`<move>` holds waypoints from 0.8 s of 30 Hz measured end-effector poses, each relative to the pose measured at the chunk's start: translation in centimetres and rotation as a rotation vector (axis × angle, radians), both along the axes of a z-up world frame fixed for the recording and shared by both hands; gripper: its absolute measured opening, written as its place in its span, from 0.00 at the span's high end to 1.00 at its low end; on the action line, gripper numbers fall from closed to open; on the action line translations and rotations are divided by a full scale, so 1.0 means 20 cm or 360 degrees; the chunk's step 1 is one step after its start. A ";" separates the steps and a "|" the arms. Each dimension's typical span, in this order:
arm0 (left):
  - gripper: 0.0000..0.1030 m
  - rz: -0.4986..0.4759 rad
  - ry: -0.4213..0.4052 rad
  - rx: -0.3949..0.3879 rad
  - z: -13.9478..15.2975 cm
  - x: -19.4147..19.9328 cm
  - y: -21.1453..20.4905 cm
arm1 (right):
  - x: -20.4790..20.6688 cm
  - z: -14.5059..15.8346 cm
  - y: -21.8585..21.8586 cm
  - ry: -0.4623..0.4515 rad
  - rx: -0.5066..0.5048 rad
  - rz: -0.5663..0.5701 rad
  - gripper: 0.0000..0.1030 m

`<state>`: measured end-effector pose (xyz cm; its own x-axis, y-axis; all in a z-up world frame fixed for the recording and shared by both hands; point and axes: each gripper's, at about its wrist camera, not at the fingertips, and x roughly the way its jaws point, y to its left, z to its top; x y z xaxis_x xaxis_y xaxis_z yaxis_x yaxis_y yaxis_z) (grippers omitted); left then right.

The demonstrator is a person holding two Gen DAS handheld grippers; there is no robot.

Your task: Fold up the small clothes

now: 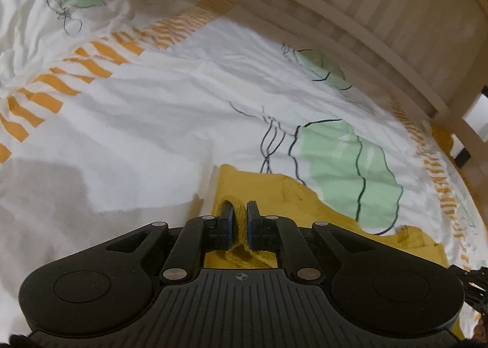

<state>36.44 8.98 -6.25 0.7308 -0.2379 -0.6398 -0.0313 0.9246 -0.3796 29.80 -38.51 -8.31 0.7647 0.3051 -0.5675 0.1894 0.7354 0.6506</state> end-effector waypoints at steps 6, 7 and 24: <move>0.62 0.0102 -0.0201 0.0191 0.10 -0.05 0.01 | -0.02 0.09 0.00 -0.0073 -0.0212 -0.0053 0.27; 0.62 0.0099 -0.0211 0.0222 0.12 -0.05 0.02 | -0.02 0.10 0.01 -0.0089 -0.0263 -0.0067 0.27; 0.60 -0.0525 -0.0147 0.0648 0.01 -0.38 -0.31 | -0.17 0.11 0.49 -0.0085 -0.1075 0.0550 0.39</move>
